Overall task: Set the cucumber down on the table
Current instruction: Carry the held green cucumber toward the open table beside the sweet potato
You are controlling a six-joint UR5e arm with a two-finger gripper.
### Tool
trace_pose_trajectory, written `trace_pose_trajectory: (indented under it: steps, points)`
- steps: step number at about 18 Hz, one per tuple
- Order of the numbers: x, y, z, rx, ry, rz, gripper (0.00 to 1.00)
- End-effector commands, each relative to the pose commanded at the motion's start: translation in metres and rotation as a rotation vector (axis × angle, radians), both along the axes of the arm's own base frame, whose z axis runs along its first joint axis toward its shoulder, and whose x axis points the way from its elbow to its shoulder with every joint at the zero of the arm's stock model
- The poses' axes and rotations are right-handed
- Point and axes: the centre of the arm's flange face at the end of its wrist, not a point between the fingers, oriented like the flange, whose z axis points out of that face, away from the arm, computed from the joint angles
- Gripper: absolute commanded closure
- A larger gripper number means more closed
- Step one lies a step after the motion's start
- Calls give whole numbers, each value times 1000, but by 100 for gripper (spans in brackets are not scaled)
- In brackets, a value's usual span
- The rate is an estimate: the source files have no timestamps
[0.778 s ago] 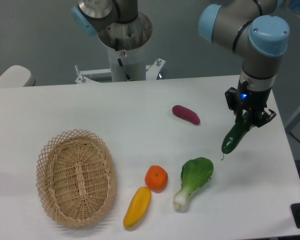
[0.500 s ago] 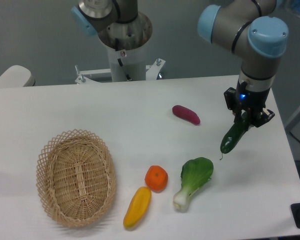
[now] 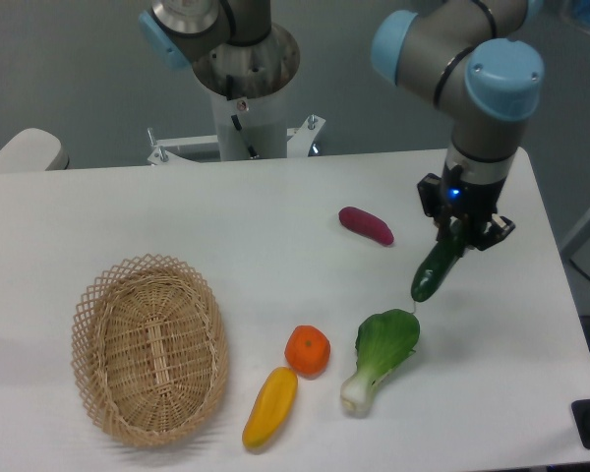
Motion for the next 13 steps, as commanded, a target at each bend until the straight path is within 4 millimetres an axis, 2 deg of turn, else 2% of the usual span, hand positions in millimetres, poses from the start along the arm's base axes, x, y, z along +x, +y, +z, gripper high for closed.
trace_pose_trajectory:
  steps: [3, 5, 9, 13]
  points:
    - [29, 8, -18, -13, -43, 72, 81]
    - [54, 20, -37, -35, -81, 109, 81]
    - [102, 34, -67, -71, -124, 53, 81]
    - [133, 47, -87, -100, -157, -45, 81]
